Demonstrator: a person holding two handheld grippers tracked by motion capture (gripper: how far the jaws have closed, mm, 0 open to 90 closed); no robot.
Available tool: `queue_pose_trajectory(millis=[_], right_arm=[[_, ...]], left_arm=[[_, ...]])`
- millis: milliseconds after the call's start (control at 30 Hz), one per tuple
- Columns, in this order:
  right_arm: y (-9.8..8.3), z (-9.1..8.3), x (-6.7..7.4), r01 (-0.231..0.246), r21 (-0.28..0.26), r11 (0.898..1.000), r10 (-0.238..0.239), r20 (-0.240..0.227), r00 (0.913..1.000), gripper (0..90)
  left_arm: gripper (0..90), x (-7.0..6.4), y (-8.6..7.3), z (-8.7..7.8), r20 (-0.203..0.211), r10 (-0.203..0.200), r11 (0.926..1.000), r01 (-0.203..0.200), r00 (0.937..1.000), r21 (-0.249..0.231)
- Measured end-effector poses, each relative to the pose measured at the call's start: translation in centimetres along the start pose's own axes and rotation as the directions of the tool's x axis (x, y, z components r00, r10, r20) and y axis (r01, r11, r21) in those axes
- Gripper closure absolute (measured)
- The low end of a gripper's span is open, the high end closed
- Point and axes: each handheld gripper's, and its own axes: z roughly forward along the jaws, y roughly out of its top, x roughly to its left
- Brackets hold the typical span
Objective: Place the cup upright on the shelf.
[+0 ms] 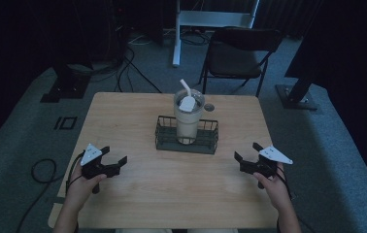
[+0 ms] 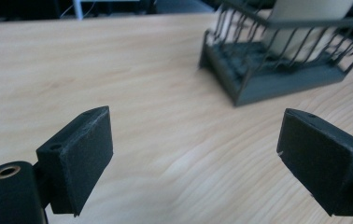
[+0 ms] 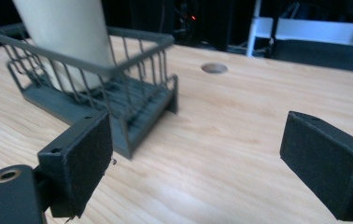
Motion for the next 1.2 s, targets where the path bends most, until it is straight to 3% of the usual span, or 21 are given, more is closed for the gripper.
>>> queue_pose_trajectory(millis=[100,167,333,467,567,633,767,867,967,1033,1100,1200], right_arm=[[-0.8,-0.4,-0.3,-0.014,0.023,1.0,0.013,0.037,0.9992,9.4],[-1.4,-0.8,-0.5,-0.022,0.038,0.999,0.019,0.062,0.9979,9.4],[-2.8,-1.7,-1.0,-0.044,0.075,0.996,0.036,0.107,0.9937,9.4],[-3.6,-2.5,-1.4,-0.058,0.111,0.992,0.042,0.138,0.9895,9.3],[-4.0,-3.1,-1.5,-0.065,0.136,0.989,0.044,0.15,0.9877,9.4],[-4.2,-3.3,-1.6,-0.068,0.158,0.985,0.041,0.165,0.9855,9.4],[-4.8,-3.8,-1.6,-0.069,0.178,0.982,0.037,0.179,0.9832,9.4],[-5.2,-3.9,-1.6,-0.085,0.201,0.976,0.048,0.181,0.9823,9.4],[-5.2,-4.1,-1.6,-0.084,0.199,0.976,0.047,0.186,0.9814,9.4],[-5.2,-4.1,-1.5,-0.094,0.206,0.974,0.053,0.194,0.9796,9.4],[-5.3,-4.1,-1.4,-0.092,0.219,0.971,0.048,0.198,0.979,9.4],[-5.3,-4.0,-1.3,-0.096,0.242,0.966,0.049,0.193,0.98,9.4]], left_arm=[[11.2,0.5,-0.6,-0.7,-0.044,-0.003,0.9992,0.004,0.999,0.04],[11.2,0.6,-1.0,-1.2,-0.074,-0.029,0.9983,0.032,0.9968,0.048],[11.1,0.6,-2.1,-2.1,-0.097,-0.035,0.9947,0.044,0.9946,0.093],[11.2,0.9,-3.0,-2.7,-0.139,-0.049,0.99,0.066,0.989,0.124],[11.2,0.9,-3.5,-3.1,-0.189,-0.046,0.9853,0.076,0.981,0.153],[11.2,1.0,-4.0,-3.2,-0.236,-0.022,0.9797,0.068,0.9714,0.189],[11.2,1.3,-4.7,-3.7,-0.26,-0.038,0.9725,0.096,0.9648,0.212],[11.2,1.7,-5.2,-4.1,-0.29,-0.045,0.9676,0.114,0.9558,0.225],[11.2,2.0,-5.7,-4.4,-0.312,-0.056,0.9631,0.134,0.9484,0.234],[11.2,2.3,-5.9,-4.5,-0.329,-0.064,0.9564,0.152,0.9422,0.25],[11.2,2.5,-5.9,-4.8,-0.345,-0.067,0.9554,0.16,0.9362,0.248],[11.2,2.8,-6.1,-5.0,-0.376,-0.063,0.9455,0.176,0.9245,0.274]])
